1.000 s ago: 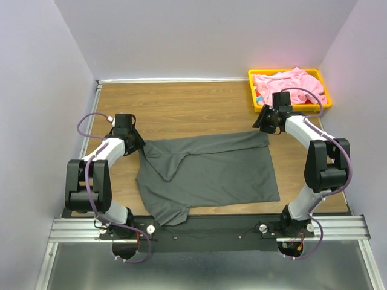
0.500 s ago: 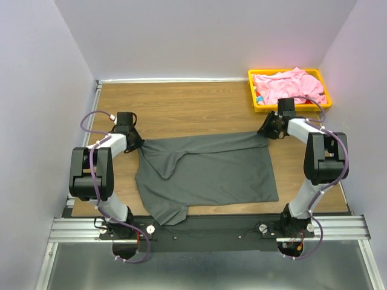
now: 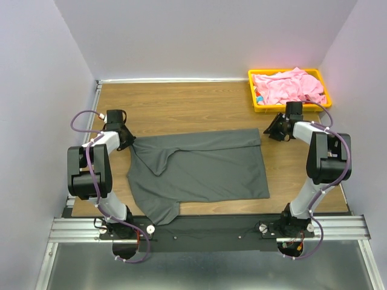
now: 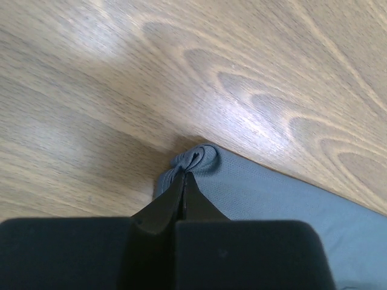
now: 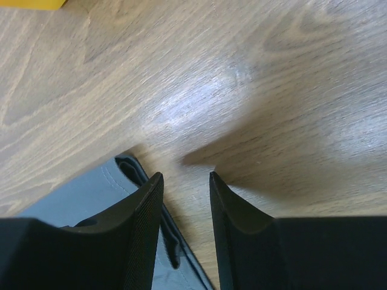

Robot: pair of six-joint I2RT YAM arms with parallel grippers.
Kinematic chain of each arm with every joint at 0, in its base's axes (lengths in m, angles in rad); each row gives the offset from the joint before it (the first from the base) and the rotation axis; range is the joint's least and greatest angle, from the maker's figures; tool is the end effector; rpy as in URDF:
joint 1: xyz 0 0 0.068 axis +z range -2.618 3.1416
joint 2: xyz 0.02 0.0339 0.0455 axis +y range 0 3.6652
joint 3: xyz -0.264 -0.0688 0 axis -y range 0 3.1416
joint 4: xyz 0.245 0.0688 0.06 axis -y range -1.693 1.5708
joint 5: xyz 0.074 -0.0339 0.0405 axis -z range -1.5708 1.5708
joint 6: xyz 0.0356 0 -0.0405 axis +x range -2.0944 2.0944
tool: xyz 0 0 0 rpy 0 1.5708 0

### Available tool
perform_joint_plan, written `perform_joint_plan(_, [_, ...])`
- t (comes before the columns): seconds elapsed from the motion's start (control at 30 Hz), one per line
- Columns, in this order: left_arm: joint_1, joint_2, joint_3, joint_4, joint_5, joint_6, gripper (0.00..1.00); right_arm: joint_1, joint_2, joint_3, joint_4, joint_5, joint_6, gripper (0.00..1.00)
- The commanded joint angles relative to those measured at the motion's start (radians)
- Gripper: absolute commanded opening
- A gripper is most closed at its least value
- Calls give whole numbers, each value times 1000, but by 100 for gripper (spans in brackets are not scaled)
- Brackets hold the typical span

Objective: Fold and stack the t-shirts
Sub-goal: Fold the tshirt

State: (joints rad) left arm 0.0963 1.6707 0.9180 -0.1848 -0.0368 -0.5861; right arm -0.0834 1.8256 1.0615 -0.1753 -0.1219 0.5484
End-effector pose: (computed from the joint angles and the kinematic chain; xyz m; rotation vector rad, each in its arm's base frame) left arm 0.3293 0.0331 0.1642 -0.8556 2.3642 -0.1549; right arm 0.3686 -0.0265 0.1545 0.7391 2.4238 0.3411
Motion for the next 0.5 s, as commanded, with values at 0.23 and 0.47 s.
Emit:
perform_joint_plan(0.23, [5, -57, 19, 2, 63, 46, 20, -1, -118, -24, -67, -94, -28, 45])
perform_joint_plan(0.47, [5, -209, -2, -30, -92, 26, 61, 73, -189, -43, -72, -157, -16, 46])
